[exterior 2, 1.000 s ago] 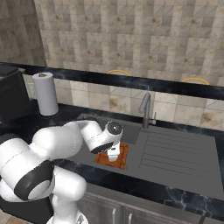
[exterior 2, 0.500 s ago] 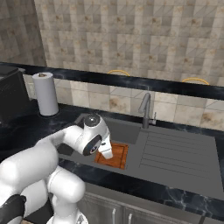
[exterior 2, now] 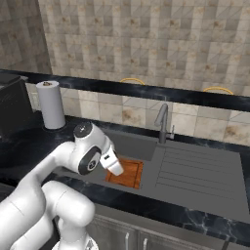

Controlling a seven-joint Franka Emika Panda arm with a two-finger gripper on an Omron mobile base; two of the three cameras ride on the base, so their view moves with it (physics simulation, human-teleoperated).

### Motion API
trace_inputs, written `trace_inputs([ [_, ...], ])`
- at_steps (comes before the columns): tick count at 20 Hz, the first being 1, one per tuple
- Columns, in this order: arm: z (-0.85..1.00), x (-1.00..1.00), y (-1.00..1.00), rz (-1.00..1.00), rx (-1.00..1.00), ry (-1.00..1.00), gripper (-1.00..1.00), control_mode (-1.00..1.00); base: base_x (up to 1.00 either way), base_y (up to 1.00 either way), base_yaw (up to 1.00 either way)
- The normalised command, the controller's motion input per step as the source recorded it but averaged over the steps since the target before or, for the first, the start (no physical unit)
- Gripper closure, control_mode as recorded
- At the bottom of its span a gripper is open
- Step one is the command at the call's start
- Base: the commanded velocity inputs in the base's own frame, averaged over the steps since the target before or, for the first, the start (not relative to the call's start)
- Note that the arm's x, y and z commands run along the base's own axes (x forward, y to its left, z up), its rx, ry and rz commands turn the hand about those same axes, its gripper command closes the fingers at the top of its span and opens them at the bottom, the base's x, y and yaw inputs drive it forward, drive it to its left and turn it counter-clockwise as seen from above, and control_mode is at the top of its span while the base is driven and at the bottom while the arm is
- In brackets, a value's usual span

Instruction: Move the cutting board and knife to the sink. Then move spray from the cabinet to the counter.

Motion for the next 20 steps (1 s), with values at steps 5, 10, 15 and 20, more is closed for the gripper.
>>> trace_inputs([
  [5, 0.44, -0.54, 0.0, 0.17, -0.1, 0.01, -1.0, -1.0, 0.0, 0.0, 0.0],
  [10, 0.34, -0.51, 0.01, 0.17, -0.01, 0.03, -1.0, -1.0, 0.0, 0.0, 0.0],
  [15, 0.36, -0.47, 0.03, 0.1, 0.0, 0.09, -1.0, -1.0, 0.0, 0.0, 0.0],
  [20, 0.3, -0.36, 0.07, 0.0, 0.0, 0.14, -1.0, -1.0, 0.0, 0.0, 0.0],
])
